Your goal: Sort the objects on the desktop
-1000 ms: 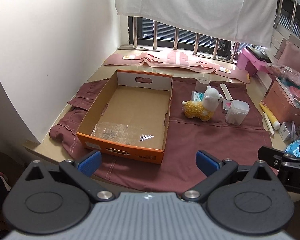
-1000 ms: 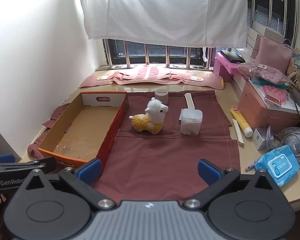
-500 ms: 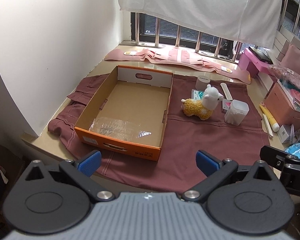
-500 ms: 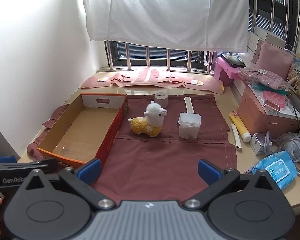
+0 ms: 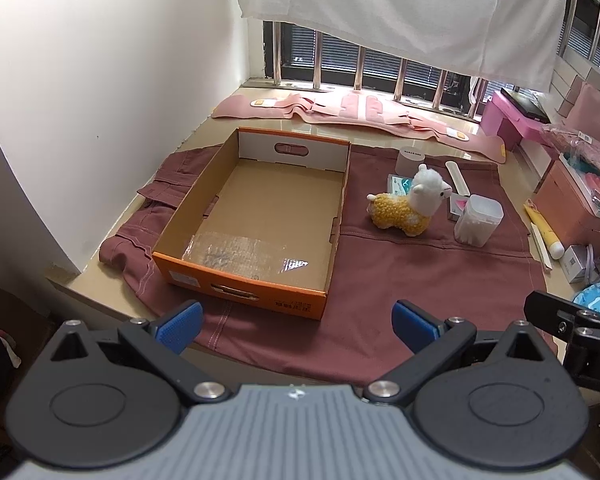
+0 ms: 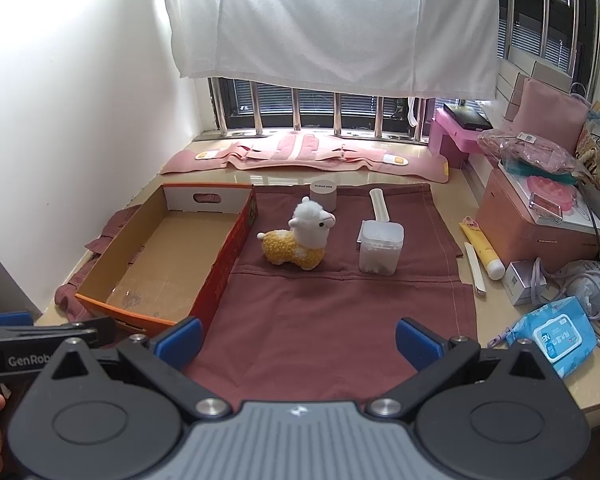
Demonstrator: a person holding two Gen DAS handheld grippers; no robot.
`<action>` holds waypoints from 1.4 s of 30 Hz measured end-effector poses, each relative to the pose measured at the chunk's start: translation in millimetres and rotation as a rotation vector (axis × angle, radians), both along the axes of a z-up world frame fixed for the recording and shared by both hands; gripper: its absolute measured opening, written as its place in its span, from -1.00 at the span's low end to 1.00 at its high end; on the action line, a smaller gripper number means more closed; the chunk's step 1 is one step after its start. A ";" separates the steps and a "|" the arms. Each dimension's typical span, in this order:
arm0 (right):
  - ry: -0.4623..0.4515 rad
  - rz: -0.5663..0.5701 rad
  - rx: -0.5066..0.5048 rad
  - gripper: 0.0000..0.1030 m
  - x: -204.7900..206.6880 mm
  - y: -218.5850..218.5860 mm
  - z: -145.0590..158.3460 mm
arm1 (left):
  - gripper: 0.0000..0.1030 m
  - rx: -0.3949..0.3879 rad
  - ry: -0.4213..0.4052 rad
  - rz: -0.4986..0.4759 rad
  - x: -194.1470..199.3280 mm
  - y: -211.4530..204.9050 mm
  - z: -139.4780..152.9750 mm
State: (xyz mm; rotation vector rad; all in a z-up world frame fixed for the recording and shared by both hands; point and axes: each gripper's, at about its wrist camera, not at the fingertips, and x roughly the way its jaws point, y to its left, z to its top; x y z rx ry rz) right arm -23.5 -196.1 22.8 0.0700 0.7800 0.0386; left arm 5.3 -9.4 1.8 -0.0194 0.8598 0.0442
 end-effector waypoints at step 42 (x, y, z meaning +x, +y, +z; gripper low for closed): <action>0.048 -0.016 0.015 1.00 9.1 7.8 -7.7 | 1.00 0.024 0.026 -0.006 7.4 10.1 -7.9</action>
